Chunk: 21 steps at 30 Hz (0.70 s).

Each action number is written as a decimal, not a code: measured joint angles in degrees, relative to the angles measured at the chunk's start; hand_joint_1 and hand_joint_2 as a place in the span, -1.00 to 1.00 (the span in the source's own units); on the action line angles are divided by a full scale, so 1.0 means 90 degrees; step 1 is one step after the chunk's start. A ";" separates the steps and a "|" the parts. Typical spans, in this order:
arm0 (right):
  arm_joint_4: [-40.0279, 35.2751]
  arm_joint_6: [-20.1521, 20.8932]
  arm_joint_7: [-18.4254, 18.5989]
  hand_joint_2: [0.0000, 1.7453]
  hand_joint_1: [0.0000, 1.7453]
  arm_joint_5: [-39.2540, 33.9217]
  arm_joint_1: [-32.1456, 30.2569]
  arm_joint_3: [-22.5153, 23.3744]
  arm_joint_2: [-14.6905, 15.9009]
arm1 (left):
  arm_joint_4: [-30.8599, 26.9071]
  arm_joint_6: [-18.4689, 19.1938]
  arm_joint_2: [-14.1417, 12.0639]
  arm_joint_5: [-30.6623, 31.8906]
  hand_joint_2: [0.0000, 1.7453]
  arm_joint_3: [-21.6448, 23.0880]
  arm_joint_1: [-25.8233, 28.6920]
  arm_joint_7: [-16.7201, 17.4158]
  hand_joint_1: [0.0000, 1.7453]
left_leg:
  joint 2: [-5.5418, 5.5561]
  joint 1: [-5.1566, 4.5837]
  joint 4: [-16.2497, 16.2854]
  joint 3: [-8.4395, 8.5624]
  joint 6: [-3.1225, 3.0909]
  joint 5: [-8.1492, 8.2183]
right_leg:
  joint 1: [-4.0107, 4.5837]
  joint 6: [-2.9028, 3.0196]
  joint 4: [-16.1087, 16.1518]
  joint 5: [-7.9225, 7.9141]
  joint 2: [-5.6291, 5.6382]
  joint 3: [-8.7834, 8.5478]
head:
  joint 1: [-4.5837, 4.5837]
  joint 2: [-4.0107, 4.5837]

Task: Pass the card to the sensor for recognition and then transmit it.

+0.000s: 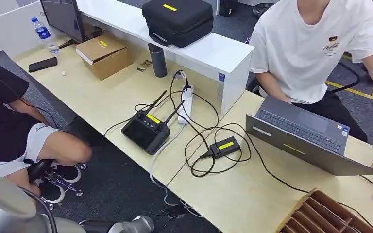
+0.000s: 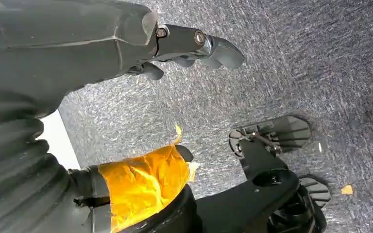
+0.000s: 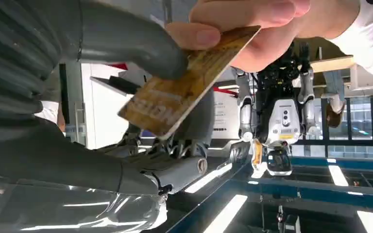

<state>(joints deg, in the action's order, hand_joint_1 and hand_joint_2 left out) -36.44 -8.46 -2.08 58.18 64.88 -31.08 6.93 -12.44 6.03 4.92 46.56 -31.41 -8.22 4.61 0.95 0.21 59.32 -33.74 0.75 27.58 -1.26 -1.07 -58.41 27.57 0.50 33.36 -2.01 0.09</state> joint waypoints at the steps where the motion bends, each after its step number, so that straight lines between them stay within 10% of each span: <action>1: 0.0000 0.0000 0.0000 1.00 1.00 -0.0010 0.0000 -0.0010 0.0000 | 0.0000 0.0002 0.0000 0.0002 1.00 0.0000 0.0000 0.0000 -1.00 | 0.0000 0.0000 0.0000 0.0000 0.0000 0.0000 | 0.0000 0.0000 0.0000 0.0000 0.0000 0.0000 | 0.0000 0.0000; 21: -0.0005 -0.0114 -0.0034 1.00 1.00 -0.0209 -0.0063 -0.0226 0.0002 | 0.0000 0.0100 0.0034 0.0051 1.00 -0.0005 0.0001 -0.0126 -1.00 | -0.0002 0.0001 0.0000 0.0001 0.0000 0.0000 | 0.0000 0.0000 -0.0001 0.0000 0.0002 0.0003 | 0.0000 0.0000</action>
<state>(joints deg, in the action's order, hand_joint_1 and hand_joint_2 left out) -36.48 -9.49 -2.38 56.30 64.31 -33.11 6.95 -12.44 6.93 5.22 47.01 -31.45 -8.21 3.48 0.94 0.21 59.32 -33.73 0.75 27.58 -1.26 -1.07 -58.41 27.57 0.52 33.39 -2.01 0.09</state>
